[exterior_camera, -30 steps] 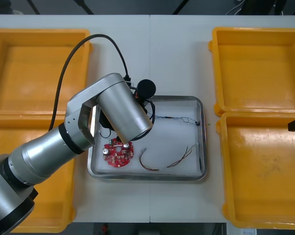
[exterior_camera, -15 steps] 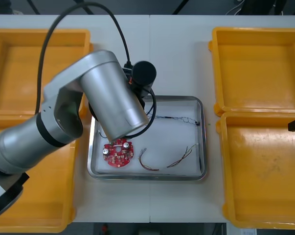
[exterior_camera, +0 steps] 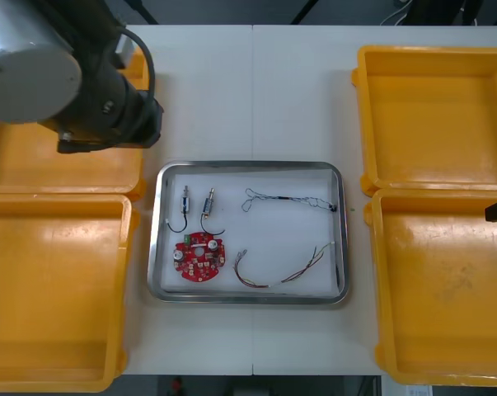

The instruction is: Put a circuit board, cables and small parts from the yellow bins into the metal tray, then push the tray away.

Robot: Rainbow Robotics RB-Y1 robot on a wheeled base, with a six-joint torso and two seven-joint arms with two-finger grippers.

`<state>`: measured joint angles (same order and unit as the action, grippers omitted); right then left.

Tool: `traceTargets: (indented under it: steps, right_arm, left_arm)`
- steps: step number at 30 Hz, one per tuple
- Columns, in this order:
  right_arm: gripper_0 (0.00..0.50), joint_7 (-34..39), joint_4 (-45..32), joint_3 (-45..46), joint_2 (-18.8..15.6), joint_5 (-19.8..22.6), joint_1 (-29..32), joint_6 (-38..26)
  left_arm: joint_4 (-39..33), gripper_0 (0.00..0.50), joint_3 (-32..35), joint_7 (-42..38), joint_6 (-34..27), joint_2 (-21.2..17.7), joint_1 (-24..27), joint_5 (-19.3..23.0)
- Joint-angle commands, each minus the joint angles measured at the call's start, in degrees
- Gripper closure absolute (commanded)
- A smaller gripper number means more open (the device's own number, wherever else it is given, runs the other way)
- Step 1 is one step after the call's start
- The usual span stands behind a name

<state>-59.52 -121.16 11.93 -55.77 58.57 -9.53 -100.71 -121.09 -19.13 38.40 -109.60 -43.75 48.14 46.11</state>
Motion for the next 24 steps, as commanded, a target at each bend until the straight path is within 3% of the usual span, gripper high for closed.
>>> traceTargets:
  steps: [1, 3, 5, 13, 24]
  right_arm:
    - [0.000, -2.53, -0.30, -0.06, 0.66, 0.15, 1.45, 0.43]
    - [0.000, -2.53, -0.30, 0.02, 0.57, 0.23, 1.36, 0.43]
    - [0.000, -3.15, -0.39, -1.65, 0.48, 1.46, 0.48, 0.61]
    - [0.000, -3.23, -3.99, -10.26, -1.62, 1.55, -6.11, -0.10]
    - [0.000, -3.76, -5.93, -25.46, -1.62, 3.13, -17.98, 1.22]
  left_arm:
    - [-1.69, 0.000, 4.28, 5.90, -0.40, -7.75, 0.38, 5.13]
    - [-1.69, 0.000, 4.71, 6.60, -0.40, -8.28, 0.11, 5.65]
    - [-1.69, 0.000, 8.93, 10.73, -0.40, -11.01, -3.14, 9.17]
    - [-1.69, 0.000, 19.22, 16.36, -0.40, -16.02, -11.84, 16.38]
    - [-1.86, 0.000, 28.53, 16.88, -0.40, -18.65, -23.97, 17.96]
